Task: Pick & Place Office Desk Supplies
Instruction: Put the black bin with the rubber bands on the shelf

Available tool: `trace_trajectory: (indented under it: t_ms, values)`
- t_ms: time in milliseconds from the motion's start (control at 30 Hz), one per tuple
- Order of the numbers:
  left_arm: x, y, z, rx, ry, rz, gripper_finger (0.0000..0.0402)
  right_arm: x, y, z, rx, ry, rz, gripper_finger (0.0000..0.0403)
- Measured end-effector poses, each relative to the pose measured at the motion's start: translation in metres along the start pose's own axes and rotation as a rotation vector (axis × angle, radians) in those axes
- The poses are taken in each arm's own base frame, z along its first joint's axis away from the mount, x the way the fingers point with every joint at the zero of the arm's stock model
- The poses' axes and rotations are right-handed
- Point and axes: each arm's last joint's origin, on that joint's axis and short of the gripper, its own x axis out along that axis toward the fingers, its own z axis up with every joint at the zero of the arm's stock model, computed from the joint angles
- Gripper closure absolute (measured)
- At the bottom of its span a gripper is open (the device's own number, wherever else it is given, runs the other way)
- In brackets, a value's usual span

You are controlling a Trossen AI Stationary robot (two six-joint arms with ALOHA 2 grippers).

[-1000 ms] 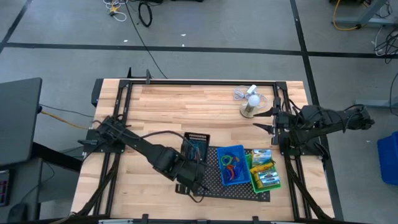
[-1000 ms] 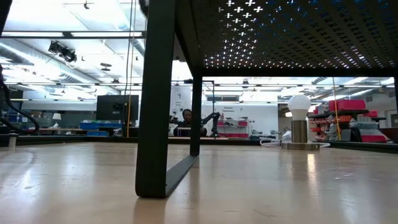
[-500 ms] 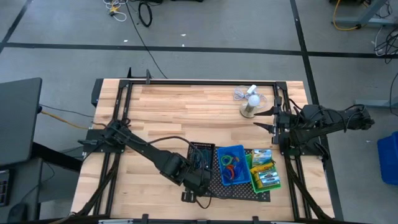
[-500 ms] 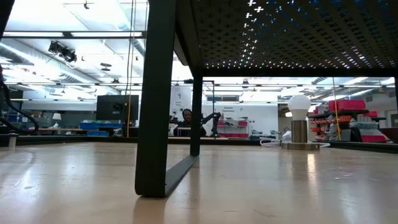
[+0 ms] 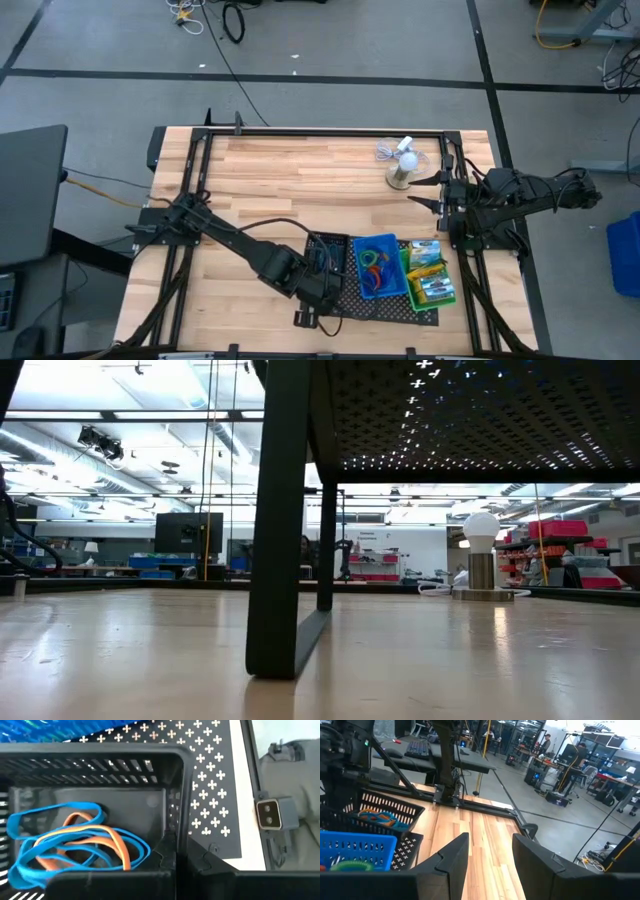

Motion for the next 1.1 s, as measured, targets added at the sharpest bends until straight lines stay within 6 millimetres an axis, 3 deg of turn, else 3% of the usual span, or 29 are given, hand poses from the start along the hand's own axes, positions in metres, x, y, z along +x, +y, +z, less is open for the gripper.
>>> trace_trajectory:
  t_ms: [267, 467, 800, 1100]
  values:
    - [-0.021, 0.004, 0.010, -0.028, -0.032, 0.012, 0.0398, 0.000, 0.000, 0.001, 0.002, -0.003, -0.011, 0.0242]
    - [-0.006, 0.006, 0.011, -0.039, -0.008, 0.017, 0.0398, 0.000, -0.001, 0.000, 0.002, -0.002, -0.015, 0.0242]
    - [-0.009, 0.008, 0.016, -0.050, -0.043, 0.034, 0.0398, -0.002, -0.003, 0.006, 0.003, -0.015, -0.018, 0.0242]
    - [0.001, -0.002, 0.028, 0.000, 0.029, 0.068, 0.0398, -0.006, -0.006, 0.013, 0.007, -0.036, -0.023, 0.0242]
